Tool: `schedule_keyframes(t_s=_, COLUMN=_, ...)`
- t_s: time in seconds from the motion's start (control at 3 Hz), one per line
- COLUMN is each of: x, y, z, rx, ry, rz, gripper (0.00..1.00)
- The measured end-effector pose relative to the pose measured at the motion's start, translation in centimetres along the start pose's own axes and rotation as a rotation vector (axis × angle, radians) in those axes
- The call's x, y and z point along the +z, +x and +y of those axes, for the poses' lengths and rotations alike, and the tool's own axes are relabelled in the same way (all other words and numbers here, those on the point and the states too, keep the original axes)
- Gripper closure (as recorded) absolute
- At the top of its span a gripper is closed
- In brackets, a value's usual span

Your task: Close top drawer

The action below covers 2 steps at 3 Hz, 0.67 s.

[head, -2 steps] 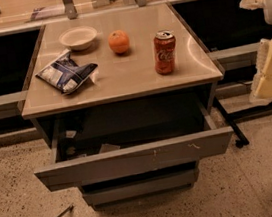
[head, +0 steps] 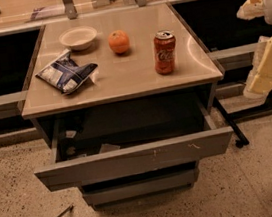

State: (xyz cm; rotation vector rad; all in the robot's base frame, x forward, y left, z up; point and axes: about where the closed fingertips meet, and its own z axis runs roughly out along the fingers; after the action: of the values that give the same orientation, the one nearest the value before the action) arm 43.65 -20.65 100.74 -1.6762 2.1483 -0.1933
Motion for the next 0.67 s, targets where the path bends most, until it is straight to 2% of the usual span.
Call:
schedule_keyframes(t_s=0.33, x=1.6, y=0.2, z=0.7, rx=0.019, ry=-0.009, rz=-0.022, gripper=0.42)
schedule_keyframes(t_s=0.67, x=5.6, y=0.6, z=2.2, rx=0.067, ry=-0.036, rz=-0.065, gripper=0.65)
